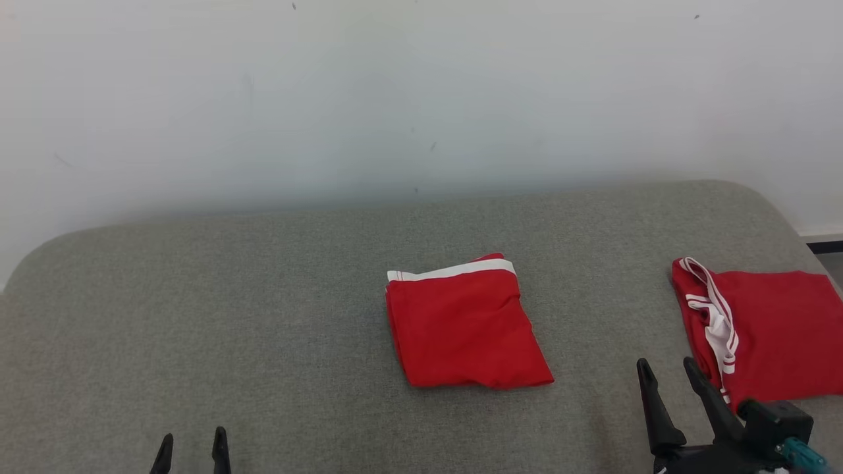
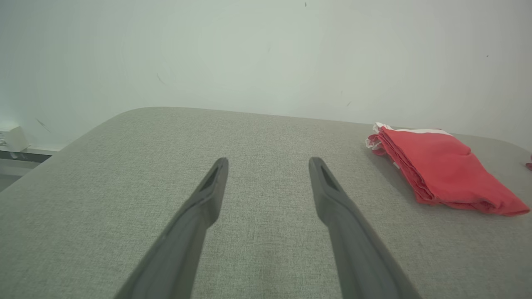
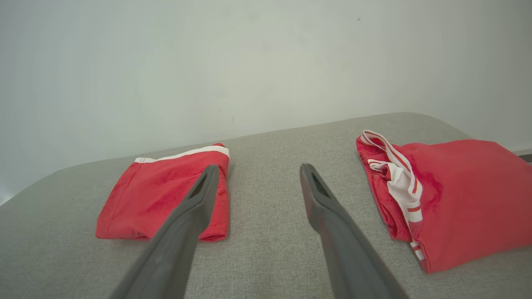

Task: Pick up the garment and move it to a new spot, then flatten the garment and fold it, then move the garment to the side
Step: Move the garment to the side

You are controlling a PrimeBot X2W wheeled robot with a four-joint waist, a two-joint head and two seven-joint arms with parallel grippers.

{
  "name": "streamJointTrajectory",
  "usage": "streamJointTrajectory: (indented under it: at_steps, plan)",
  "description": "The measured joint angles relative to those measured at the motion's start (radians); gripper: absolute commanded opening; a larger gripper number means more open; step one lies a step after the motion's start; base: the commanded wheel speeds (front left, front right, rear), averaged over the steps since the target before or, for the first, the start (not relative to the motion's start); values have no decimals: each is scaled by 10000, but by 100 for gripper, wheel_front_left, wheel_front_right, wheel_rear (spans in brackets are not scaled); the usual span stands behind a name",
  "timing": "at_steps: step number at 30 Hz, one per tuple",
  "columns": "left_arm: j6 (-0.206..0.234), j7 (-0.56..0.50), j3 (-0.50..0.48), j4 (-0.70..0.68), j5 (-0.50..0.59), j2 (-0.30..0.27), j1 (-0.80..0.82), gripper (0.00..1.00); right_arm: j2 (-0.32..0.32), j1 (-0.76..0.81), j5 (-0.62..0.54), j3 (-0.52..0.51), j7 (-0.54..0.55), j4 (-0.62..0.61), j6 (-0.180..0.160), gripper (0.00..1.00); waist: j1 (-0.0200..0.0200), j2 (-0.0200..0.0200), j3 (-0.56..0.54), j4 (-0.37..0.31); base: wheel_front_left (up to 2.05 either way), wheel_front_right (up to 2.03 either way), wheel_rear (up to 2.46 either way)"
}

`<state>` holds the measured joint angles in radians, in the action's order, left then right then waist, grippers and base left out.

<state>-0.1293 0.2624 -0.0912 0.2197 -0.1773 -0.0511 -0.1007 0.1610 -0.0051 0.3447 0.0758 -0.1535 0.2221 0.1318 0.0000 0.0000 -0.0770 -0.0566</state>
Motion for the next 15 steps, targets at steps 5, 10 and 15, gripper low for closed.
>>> streamJointTrajectory:
  at_steps: [5,10,15]
  plan:
    - [0,0,209,-56,-17,8,198,100,-27,-516,-46,-295,878,174,0,100,0,0,76,265,0,0,0]
    - [-2,0,640,-253,17,6,415,100,-15,-1964,-12,-391,2882,1012,0,100,1,1,318,741,0,0,0]
    - [-17,0,1003,-318,201,8,420,100,148,-3058,-153,-267,4234,1964,0,100,1,1,498,1158,0,0,0]
